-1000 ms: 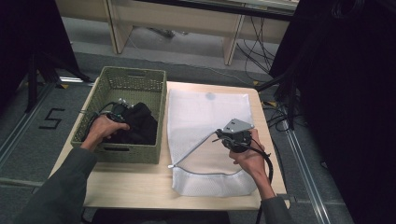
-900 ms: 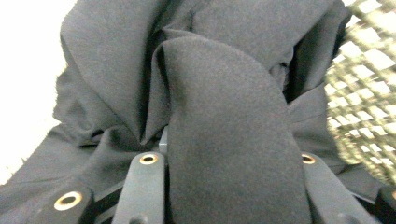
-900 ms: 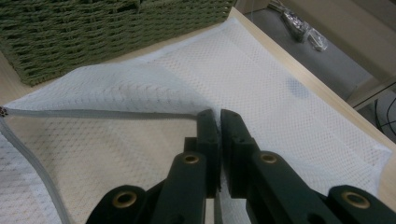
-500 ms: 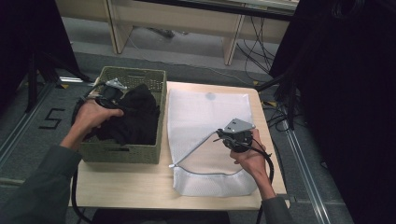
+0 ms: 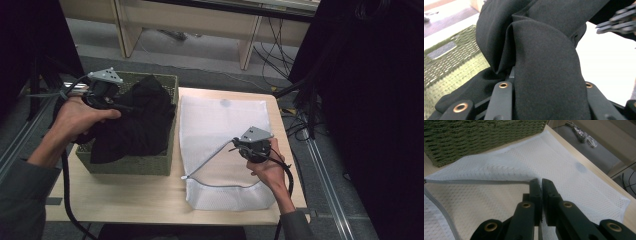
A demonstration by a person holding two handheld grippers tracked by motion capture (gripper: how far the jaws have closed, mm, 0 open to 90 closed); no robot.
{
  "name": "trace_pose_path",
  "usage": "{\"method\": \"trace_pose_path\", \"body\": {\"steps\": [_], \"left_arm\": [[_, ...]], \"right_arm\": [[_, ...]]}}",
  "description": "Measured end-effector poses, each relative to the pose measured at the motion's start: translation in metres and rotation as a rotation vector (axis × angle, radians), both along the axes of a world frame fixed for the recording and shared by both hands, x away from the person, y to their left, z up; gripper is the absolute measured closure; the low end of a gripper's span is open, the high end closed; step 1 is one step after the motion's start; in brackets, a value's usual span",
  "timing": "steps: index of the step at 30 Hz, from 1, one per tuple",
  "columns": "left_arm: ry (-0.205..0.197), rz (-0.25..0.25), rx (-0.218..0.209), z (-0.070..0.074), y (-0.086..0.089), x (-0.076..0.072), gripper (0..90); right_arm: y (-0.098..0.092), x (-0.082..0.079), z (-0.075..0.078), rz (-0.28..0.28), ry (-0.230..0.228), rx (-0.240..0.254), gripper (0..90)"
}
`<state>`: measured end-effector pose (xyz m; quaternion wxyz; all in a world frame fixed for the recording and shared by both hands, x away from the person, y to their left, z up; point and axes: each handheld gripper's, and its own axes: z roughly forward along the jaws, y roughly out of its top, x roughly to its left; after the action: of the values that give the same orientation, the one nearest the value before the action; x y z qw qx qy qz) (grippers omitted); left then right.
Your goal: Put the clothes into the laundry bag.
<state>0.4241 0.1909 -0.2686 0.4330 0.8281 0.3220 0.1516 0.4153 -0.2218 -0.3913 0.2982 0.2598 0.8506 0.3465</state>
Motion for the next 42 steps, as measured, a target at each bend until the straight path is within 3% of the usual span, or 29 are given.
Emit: {"method": "trace_pose_path", "body": {"steps": [3, 9, 14, 15, 16, 23, 29, 31, 32, 37, 42], "left_arm": [[0.0, -0.04, -0.059, 0.013, -0.006, -0.014, 63.2], [-0.013, -0.144, -0.135, 0.035, -0.022, -0.046, 63.3], [0.005, -0.231, -0.176, 0.034, -0.043, -0.065, 63.2], [0.008, -0.248, -0.172, 0.032, -0.048, -0.067, 63.2], [0.016, -0.258, -0.174, 0.028, -0.053, -0.069, 63.2], [0.064, -0.351, -0.149, -0.013, -0.087, -0.069, 62.8], [0.113, -0.372, -0.136, -0.053, -0.114, -0.063, 62.7], [0.126, -0.394, -0.112, -0.066, -0.124, -0.061, 62.5], [0.137, -0.383, -0.115, -0.073, -0.13, -0.06, 62.4], [0.176, -0.386, -0.043, -0.1, -0.158, -0.052, 61.7], [0.223, -0.384, -0.046, -0.118, -0.182, -0.042, 61.0]], "right_arm": [[0.0, 0.0, 0.0, -0.009, 0.002, 0.001, 87.7], [-0.002, 0.001, 0.0, -0.023, 0.012, 0.012, 87.7], [-0.003, 0.001, -0.001, -0.041, 0.02, 0.025, 87.7], [-0.004, 0.002, 0.0, -0.018, 0.013, 0.011, 87.7], [-0.004, 0.001, 0.0, -0.04, 0.009, 0.015, 87.7], [-0.006, 0.003, 0.0, -0.039, 0.011, 0.012, 87.7], [-0.006, 0.003, -0.001, -0.048, 0.018, 0.027, 87.7], [-0.007, 0.004, -0.001, -0.042, 0.014, 0.02, 87.7], [-0.007, 0.004, 0.0, -0.038, 0.016, 0.012, 87.7], [-0.007, 0.003, 0.0, -0.049, 0.019, 0.017, 87.8], [-0.006, 0.002, 0.0, -0.058, 0.036, 0.024, 87.9]]}}
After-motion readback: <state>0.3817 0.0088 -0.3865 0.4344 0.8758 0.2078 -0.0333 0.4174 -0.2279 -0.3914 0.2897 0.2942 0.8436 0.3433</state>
